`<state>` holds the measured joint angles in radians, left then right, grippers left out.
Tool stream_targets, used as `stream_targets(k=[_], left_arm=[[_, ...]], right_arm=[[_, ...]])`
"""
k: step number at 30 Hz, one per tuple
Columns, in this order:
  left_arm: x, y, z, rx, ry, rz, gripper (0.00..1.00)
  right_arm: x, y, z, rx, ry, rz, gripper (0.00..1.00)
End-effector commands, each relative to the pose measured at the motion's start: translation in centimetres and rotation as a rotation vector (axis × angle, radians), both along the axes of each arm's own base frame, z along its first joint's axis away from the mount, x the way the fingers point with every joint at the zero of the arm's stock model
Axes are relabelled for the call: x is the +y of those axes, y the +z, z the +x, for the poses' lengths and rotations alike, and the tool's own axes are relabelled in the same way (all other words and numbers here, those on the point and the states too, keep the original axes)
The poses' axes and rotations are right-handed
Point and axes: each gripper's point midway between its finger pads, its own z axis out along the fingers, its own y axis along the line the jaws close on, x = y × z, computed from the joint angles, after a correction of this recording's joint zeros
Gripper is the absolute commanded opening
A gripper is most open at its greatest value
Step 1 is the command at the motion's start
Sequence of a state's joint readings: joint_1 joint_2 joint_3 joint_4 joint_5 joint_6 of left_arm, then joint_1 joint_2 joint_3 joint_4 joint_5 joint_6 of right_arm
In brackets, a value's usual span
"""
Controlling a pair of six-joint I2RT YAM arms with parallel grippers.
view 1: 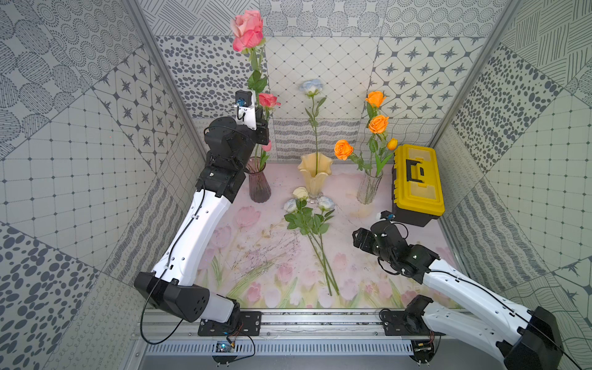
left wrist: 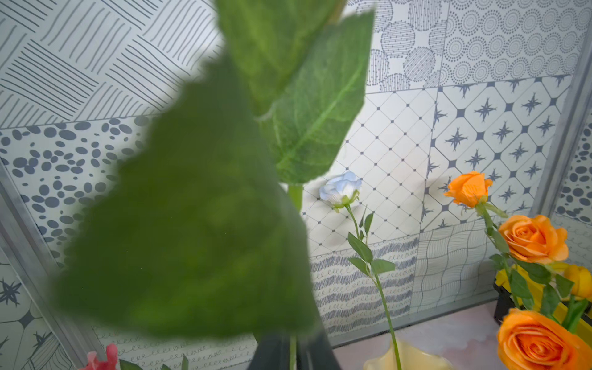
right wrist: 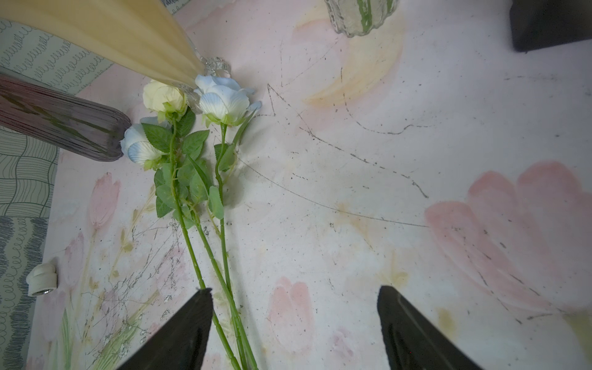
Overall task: Arrange the flowers in different vases according to their variety
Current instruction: Insert the flower into the vase.
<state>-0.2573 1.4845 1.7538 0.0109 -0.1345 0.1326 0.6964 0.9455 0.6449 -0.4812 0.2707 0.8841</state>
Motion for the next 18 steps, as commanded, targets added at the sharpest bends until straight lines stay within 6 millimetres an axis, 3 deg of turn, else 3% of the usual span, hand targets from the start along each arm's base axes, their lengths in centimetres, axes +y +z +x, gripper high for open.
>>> stream_targets(k=[1,6,18], left_arm=[[1.2,3.9,0.3,-0.214,0.000,-0.019,0.00],[2.7,0.7,2.4,-0.193,0.029,-0.061,0.00],[5.3,-11.5,4.5,0.019,0.095,-0.144,0.00]], right_arm=[[0.0,1.1,0.4,-0.041,-0.015,0.018,0.86],[-0.1,0.9,0.5,-0.038,-0.016,0.016,0.86],[0.1,0.5,0.6,-0.024,-0.012,0.007,0.86]])
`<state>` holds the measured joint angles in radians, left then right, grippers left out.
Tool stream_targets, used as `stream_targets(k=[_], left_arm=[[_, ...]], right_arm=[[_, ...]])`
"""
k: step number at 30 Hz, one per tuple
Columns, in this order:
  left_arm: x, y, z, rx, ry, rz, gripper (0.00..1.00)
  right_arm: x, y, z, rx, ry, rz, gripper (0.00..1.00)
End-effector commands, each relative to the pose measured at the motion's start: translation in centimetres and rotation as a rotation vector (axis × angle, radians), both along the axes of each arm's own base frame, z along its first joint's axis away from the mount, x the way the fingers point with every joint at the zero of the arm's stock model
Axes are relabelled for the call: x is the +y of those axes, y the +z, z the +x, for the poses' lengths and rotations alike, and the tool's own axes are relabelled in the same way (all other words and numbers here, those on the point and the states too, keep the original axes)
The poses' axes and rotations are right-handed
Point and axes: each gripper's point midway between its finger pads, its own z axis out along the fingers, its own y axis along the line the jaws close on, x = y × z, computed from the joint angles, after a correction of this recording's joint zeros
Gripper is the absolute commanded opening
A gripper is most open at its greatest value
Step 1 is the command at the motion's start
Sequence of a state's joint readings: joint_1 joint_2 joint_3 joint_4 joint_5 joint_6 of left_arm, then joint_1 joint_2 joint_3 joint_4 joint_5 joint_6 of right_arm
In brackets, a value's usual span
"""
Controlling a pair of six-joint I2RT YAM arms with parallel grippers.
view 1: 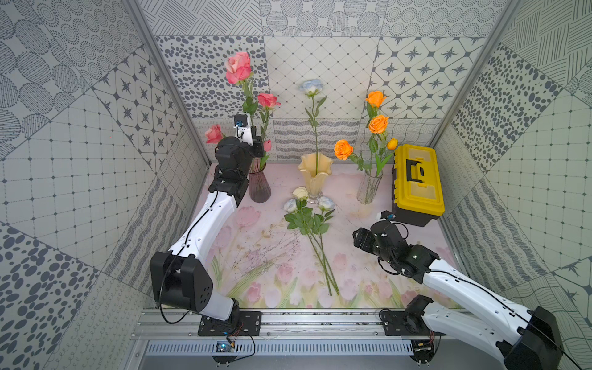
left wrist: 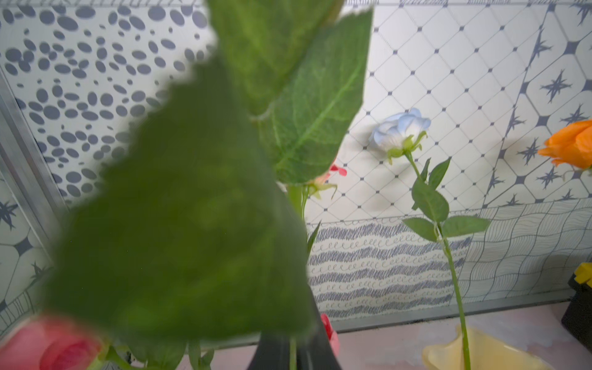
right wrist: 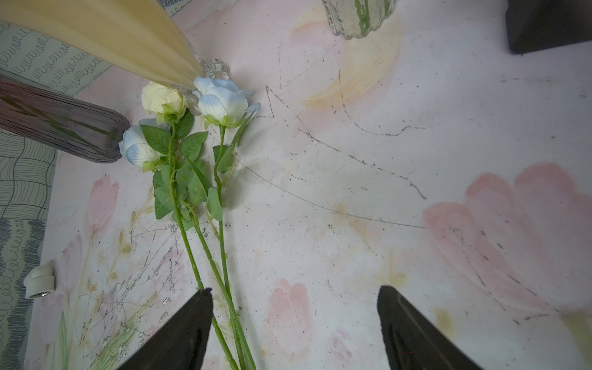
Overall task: Arrange the flowers in different vases according to their variety
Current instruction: Insert the flower into the vase.
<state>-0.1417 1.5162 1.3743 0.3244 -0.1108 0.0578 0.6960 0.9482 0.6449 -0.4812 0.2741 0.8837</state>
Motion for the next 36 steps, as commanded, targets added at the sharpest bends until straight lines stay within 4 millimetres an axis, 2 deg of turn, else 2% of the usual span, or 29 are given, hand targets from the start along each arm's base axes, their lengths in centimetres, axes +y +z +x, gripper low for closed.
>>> stream_targets(k=[1,2,3,4,6,7,9,12,18,23,29,36], left_arm=[[1.1,-0.2,-0.4,-0.069,0.024,-0.094,0.00],[1.2,-0.8,-0.2,-0.053,0.027,-0.096,0.00],[1.3,-1.5,-0.1,-0.030,0.031,-0.099,0.10],[1.3,-1.9,0.1,-0.011,0.032,-0.101,0.32],[1.2,-2.5,0.2,0.038,0.033,-0.111,0.70],[1.2,-2.6,0.1,0.059,0.033,-0.118,0.82],[1.2,-2.9,0.0,0.085,0.032,-0.119,0.92],[1.2,-3.0,-0.6,0.117,0.026,-0.118,0.99],[0.7,-3.0,-3.0,0.156,-0.007,-0.116,0.99],[0.0,-3.9,-5.2,0.218,-0.049,-0.111,0.99],[-0.5,-5.7,-8.3,0.308,-0.070,-0.130,0.99],[-1.1,-9.4,-12.1,0.443,-0.085,-0.130,0.99]], right_arm=[[0.2,0.7,0.6,-0.025,-0.008,0.013,0.86],[0.3,0.7,0.6,-0.024,-0.006,0.014,0.86],[0.3,0.8,0.6,-0.025,-0.007,0.016,0.86],[0.3,0.8,0.6,-0.026,-0.005,0.016,0.86],[0.3,0.9,0.6,-0.027,-0.005,0.019,0.86],[0.3,0.9,0.6,-0.027,-0.006,0.020,0.85],[0.4,0.9,0.6,-0.024,-0.005,0.024,0.86],[0.7,0.8,0.7,-0.020,0.002,0.028,0.86],[2.1,1.0,1.1,-0.009,0.056,0.028,0.85],[3.4,1.2,1.4,-0.005,0.107,0.030,0.85],[5.2,1.1,1.4,0.010,0.190,0.024,0.85],[8.8,0.1,0.8,0.056,0.348,-0.002,0.84]])
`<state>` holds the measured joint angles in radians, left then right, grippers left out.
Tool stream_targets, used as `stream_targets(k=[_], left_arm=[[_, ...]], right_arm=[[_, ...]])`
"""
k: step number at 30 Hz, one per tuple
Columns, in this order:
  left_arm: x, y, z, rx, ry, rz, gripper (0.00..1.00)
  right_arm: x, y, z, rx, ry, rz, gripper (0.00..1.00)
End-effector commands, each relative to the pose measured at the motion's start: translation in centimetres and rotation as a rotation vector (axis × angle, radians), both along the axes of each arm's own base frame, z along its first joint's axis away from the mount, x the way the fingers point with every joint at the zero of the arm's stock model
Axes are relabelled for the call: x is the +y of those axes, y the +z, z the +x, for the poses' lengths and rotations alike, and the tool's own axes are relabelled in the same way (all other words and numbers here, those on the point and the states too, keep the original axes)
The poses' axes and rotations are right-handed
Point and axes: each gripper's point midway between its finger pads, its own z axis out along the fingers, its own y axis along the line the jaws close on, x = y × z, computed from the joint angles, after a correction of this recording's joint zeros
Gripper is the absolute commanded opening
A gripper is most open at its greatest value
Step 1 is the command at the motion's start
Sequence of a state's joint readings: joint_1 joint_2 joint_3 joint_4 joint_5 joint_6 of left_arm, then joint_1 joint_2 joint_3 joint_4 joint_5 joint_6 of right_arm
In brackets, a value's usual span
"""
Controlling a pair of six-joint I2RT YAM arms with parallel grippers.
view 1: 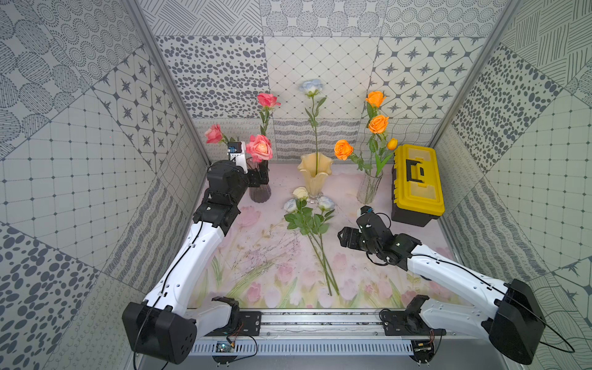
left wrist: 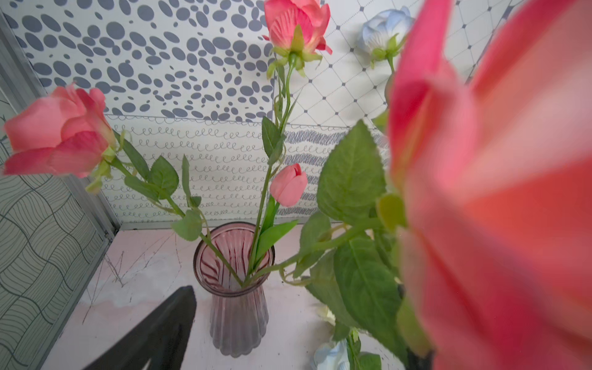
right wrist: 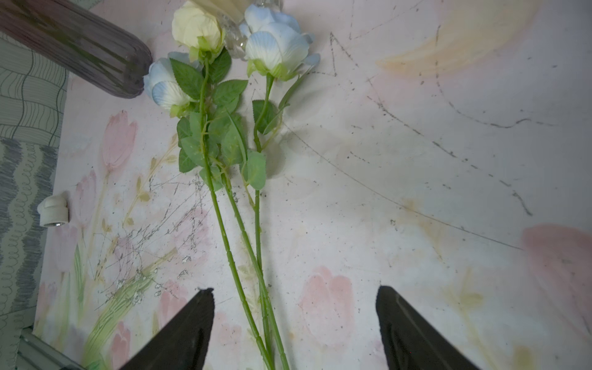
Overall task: Arrange the flowers in different vases according to their variety
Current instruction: Insert the flower into the vase, then pick up the flower at the center of the board.
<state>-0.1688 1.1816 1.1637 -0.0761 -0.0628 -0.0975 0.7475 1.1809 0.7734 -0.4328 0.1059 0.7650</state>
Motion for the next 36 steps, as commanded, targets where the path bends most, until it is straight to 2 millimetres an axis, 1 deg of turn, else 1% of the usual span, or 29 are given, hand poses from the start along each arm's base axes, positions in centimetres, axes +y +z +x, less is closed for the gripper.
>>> stream_targets(k=[1,6,12,15,19,22,26,29,32,36], left_arm=[[-0.5,-4.3,-3.0,0.170,-0.024,-0.022,0.99],[-1.0,-6.6,-5.3,0.218,-0.043,-0.036,0.99],[-0.7,-7.9,-7.0,0.256,-0.036,-0.024,0.99],[-0.8,-9.4,-7.7,0.300,-0.046,-0.021,0.99],[-1.1,-11.9,-8.9,0.377,-0.065,-0.020,0.99],[-1.2,-13.4,-9.7,0.426,-0.071,-0.043,0.99],[-1.0,-16.4,-11.0,0.530,-0.054,-0.060,0.99],[-1.0,-18.3,-11.7,0.594,-0.045,-0.067,0.99],[-1.1,-19.5,-12.2,0.661,-0.043,-0.072,0.99],[-1.5,-20.6,-12.6,0.731,-0.057,-0.081,0.99]], right_arm=[[2.8,0.9,0.2,-0.020,0.112,0.022,0.84],[5.0,0.3,0.0,0.000,0.174,0.010,0.84],[6.7,0.2,0.2,0.000,0.213,-0.005,0.84],[7.3,0.0,0.2,0.003,0.231,-0.020,0.83],[8.4,-0.3,-0.1,0.010,0.268,-0.044,0.82],[9.3,-0.7,-0.4,0.020,0.308,-0.074,0.80],[10.5,-1.6,-0.8,0.039,0.365,-0.124,0.75],[11.2,-2.6,-1.1,0.058,0.403,-0.169,0.69],[11.6,-3.5,-1.3,0.077,0.428,-0.210,0.61],[11.9,-4.5,-1.6,0.100,0.446,-0.242,0.49]])
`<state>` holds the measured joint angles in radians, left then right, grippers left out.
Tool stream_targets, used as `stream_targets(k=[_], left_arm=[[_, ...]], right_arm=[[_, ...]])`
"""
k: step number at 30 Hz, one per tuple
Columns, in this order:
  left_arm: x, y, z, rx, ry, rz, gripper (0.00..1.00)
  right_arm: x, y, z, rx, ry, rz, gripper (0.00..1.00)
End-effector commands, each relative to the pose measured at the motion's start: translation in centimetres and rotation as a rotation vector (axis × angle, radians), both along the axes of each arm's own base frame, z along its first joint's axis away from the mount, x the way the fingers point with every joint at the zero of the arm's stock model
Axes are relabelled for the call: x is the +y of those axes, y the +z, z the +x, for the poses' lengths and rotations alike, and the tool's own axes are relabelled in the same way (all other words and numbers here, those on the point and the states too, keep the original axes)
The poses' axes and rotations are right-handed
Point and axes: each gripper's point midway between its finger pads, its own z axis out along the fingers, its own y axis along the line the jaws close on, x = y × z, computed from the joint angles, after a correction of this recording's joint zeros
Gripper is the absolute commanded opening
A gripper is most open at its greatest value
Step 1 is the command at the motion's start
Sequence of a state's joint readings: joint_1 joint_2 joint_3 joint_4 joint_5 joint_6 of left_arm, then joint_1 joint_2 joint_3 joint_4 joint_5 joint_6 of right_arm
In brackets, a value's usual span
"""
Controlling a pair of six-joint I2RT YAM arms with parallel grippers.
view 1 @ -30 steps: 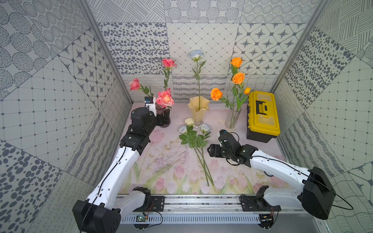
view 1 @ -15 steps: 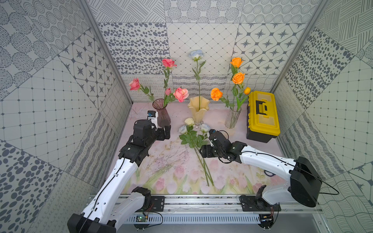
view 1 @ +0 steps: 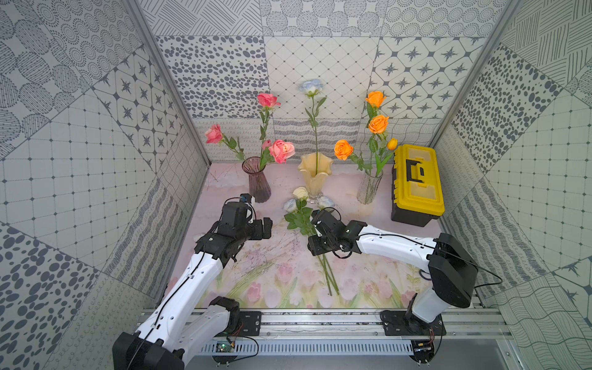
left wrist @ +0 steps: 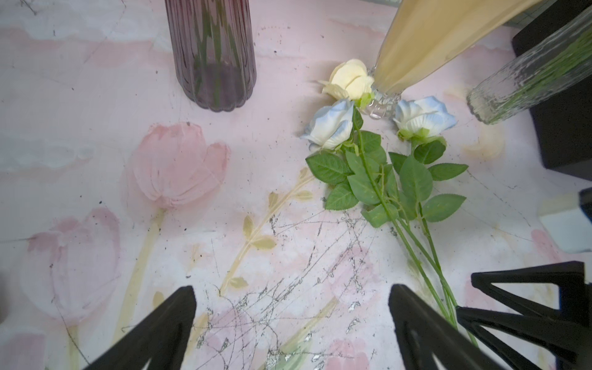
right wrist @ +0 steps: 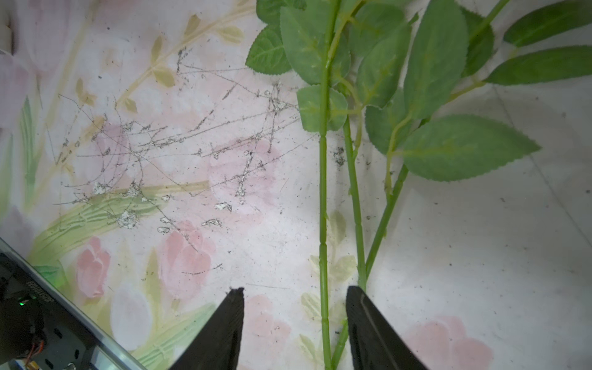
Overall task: Arrange the flowers in different vases according to their variety
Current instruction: Pick up the flower at the center of the board.
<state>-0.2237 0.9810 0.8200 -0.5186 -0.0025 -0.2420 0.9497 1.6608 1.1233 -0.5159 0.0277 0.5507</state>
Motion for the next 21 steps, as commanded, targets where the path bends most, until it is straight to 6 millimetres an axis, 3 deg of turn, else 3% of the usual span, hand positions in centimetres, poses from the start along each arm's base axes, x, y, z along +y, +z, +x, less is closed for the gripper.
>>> stream_targets(k=[1,9,21], left_arm=[[-0.8,-2.2,-1.7,0.139,-0.011,-0.046,0.99],[-1.2,-2.8,-1.5,0.158,-0.017,-0.067,0.99],[-1.4,-3.4,-1.4,0.183,-0.016,-0.078,0.99]], right_arm=[[0.4,-0.3,-0.2,0.001,0.035,-0.038,0.46],[0.5,-2.5,-1.0,0.040,0.058,-0.112,0.41],[0.5,-4.7,-0.2,0.046,0.064,-0.202,0.40]])
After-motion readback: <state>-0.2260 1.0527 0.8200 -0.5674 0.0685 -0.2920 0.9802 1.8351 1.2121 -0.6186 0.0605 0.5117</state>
